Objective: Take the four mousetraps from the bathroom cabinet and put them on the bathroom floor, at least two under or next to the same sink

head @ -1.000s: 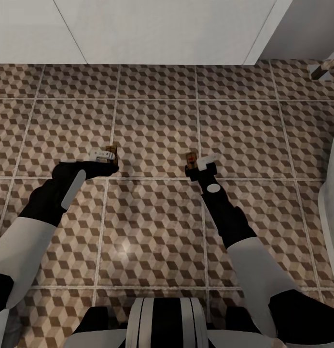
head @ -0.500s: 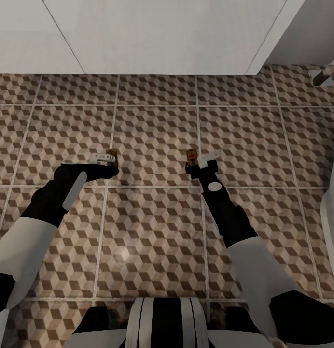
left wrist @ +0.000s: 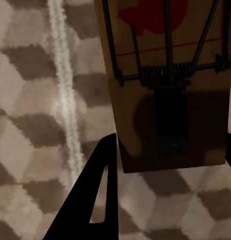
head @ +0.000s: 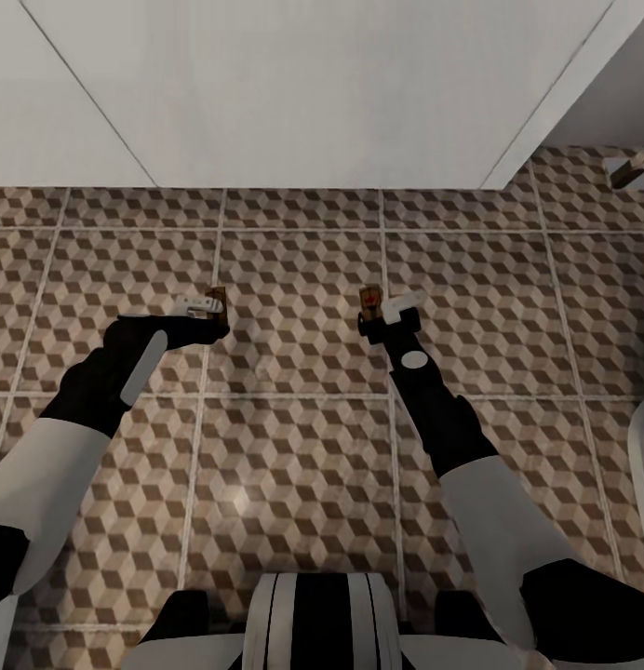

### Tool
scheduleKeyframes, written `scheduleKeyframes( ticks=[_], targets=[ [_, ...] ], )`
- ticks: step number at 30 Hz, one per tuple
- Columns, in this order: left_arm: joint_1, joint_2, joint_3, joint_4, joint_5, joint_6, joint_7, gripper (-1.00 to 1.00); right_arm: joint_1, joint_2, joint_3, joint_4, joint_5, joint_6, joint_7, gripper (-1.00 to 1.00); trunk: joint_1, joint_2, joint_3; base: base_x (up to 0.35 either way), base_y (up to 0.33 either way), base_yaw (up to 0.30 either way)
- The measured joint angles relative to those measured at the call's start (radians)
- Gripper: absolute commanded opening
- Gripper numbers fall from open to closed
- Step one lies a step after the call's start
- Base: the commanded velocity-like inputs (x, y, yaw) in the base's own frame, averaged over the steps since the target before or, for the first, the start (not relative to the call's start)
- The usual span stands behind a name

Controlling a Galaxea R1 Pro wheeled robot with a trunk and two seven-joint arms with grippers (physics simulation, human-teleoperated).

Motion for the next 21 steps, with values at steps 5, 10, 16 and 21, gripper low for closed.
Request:
scheduleKeyframes(
  ticks=[5,10,16,21],
  targets=[
    [0.000,0.000,0.000,0.001,0.000,0.000,0.000,-1.00,0.000,-0.001,0.001,0.000,-0.001,-0.001,0.000,-1.00,0.000,0.000,0.000,0.015,0.000,0.000],
    [0.000,0.000,0.000,0.006,0.000,0.000,0.000,-1.00,0.000,-0.001,0.001,0.000,-0.001,-0.002,0.000,-1.00,0.000,0.000,0.000,0.002,0.000,0.000],
    [0.007,0.000,0.000,0.007,0.000,-0.001,0.000,-1.00,0.001,-0.001,0.001,0.000,-0.001,-0.002,-0.001,-1.00,0.000,0.000,0.000,0.000,0.000,0.000],
    [0.013,0.000,0.000,0.006,0.000,-0.001,0.000,-1.00,0.002,-0.001,0.001,0.000,-0.001,-0.002,-0.002,-1.00,0.000,0.000,0.000,0.000,0.000,0.000]
  ],
)
